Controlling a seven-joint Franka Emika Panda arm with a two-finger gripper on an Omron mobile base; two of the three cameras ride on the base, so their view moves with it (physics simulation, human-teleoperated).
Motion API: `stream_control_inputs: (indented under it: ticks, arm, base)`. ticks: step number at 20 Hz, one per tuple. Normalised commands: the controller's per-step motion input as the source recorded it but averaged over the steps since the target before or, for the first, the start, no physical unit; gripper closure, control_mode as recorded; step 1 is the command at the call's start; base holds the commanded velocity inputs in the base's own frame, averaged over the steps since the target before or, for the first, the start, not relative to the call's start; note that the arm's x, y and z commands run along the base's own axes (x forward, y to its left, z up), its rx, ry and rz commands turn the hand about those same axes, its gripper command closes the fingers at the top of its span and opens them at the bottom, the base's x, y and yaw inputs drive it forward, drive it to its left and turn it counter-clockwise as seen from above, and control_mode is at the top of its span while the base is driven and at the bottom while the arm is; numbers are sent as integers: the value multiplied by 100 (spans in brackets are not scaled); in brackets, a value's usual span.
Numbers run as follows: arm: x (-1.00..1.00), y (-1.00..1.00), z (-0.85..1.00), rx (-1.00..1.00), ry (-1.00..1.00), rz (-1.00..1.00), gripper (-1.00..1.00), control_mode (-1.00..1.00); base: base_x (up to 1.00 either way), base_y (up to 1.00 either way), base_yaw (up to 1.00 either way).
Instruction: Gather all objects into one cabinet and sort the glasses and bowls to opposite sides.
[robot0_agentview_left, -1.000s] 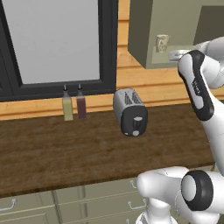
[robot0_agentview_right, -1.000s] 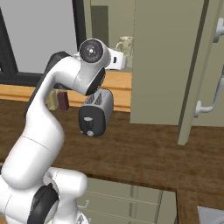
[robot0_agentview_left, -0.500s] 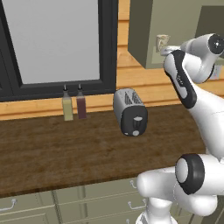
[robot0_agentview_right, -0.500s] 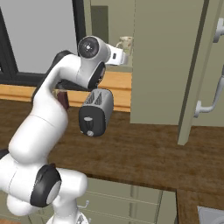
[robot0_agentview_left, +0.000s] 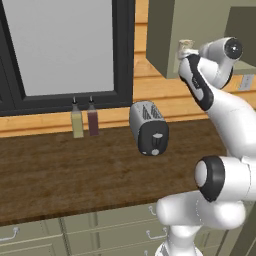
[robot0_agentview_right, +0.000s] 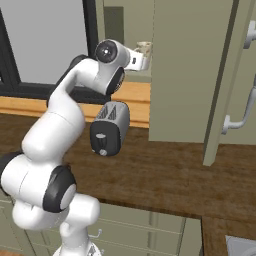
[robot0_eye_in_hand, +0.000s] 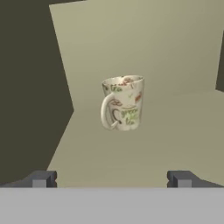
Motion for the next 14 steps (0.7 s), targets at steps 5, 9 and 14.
stream_control_inputs:
  ticks: [5, 9, 14]
  arm:
    - [53, -10, 8, 17, 0, 0, -100, -100]
    - [31, -4, 0, 8, 5, 0, -100, -100]
    - [29, 0, -1, 0, 3, -1, -100, -100]
  base:
    - [0, 0, 0]
    - [0, 0, 0]
    - [0, 0, 0]
